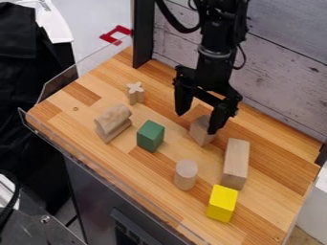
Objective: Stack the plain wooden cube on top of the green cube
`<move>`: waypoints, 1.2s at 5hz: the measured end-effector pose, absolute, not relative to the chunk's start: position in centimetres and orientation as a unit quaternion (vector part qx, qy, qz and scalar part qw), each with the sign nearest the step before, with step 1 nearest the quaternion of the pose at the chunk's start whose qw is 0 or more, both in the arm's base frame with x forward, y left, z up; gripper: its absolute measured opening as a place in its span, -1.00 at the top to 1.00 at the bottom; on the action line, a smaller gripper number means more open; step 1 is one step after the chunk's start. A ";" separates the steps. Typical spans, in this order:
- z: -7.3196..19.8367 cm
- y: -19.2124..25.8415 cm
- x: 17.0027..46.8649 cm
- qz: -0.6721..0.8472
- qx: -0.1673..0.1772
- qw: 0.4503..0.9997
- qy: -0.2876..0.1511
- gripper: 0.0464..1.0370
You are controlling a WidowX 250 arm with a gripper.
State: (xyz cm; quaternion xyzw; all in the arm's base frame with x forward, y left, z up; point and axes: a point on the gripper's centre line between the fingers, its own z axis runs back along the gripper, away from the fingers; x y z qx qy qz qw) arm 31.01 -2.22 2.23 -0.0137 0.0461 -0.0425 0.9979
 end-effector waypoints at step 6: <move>1.0 -3.4 30.7 -0.047 -0.032 0.997 0.055 0.02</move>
